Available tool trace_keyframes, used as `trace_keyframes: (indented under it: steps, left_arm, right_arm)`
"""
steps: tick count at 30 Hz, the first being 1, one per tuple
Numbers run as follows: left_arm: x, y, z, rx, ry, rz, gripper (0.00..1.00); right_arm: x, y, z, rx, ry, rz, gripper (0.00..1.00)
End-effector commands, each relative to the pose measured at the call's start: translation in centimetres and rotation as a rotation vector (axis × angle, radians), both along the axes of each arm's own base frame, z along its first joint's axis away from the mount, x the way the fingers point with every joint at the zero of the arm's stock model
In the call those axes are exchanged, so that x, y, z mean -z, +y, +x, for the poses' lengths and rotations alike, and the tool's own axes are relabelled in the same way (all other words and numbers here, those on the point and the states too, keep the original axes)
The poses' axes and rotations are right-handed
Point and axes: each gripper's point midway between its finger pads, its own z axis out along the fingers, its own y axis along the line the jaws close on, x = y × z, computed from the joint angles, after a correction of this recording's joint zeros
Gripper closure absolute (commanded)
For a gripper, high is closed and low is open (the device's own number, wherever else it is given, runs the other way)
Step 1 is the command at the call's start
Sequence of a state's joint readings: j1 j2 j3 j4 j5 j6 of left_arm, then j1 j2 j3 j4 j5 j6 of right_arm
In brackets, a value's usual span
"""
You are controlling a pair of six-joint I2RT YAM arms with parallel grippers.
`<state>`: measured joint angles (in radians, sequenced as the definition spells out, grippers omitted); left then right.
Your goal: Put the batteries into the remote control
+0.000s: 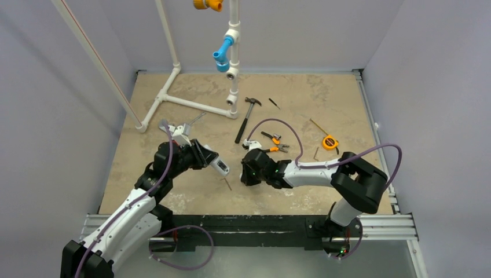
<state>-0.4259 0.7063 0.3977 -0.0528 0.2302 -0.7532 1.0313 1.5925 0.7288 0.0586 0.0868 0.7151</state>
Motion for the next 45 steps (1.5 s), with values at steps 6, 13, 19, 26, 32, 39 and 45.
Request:
trace_keyframes:
  steps: [6,13,19,26,32,39,45]
  left_arm:
    - [-2.5,-0.2,0.8,0.008,-0.067,-0.013,1.0]
    - [-2.3,-0.3,0.7,0.014,-0.062,-0.009,1.0]
    - [-1.9,-1.0,1.0,0.04,-0.034,-0.013,1.0]
    - [-2.4,-1.3,1.4,0.044,-0.054,-0.03,1.0]
    - [-2.2,-1.3,1.3,0.051,-0.049,-0.027,1.0]
    - [-2.3,-1.4,1.3,0.057,-0.053,-0.025,1.0]
    - [-2.1,-1.5,1.3,0.063,-0.044,-0.023,1.0]
  right_arm:
    - [-0.5,-0.4,4.8,0.121,-0.107,-0.126,1.0]
    - [-0.2,-2.1,5.8,0.164,-0.111,-0.161,0.99]
    - [-2.8,-1.0,6.4,0.13,-0.151,-0.102,0.95]
    - [-8.2,0.3,6.8,0.072,-0.251,0.017,0.77]
    - [-8.2,-1.9,6.7,0.112,-0.238,-0.093,0.54]
    - [-4.2,-3.9,5.6,0.128,-0.145,-0.231,0.41]
    - [-2.9,-3.5,4.9,0.099,-0.095,-0.242,0.41]
